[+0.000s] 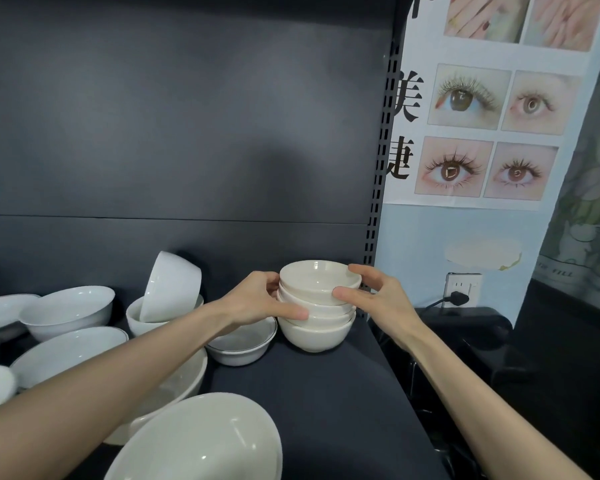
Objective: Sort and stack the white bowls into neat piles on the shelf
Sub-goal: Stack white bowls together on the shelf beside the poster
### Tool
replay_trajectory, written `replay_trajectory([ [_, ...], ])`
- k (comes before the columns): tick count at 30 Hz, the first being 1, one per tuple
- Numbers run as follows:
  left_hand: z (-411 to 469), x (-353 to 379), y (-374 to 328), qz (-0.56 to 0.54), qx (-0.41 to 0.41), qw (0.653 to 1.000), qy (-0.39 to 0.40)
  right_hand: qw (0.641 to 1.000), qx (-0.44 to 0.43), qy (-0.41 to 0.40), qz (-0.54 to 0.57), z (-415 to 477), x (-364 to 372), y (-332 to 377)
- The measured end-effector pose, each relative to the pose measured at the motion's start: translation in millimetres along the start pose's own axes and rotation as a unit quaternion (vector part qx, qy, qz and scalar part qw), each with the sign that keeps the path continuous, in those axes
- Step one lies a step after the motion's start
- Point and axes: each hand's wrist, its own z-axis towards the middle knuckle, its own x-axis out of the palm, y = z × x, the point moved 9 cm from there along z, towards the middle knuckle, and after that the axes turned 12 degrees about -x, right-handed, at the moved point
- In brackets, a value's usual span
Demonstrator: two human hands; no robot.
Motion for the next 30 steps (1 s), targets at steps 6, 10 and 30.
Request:
replay_trajectory([
  [6, -1.1, 0.0, 1.3, -0.024, 0.011, 1.0, -0.005, 1.0, 0.001, -0.007, 0.008, -2.6, 2.2, -6.4],
  [10, 1.7, -2.3, 3.7, -0.014, 0.005, 1.0, -0.009, 1.0, -0.002, -0.018, 0.015, -3.0, 3.3, -10.9],
  [30, -17.6, -3.4, -8.1, 0.167, -0.028, 0.985, -0.036, 0.982, 0.003, 0.099, -0.161, 1.0, 3.3, 9.2],
])
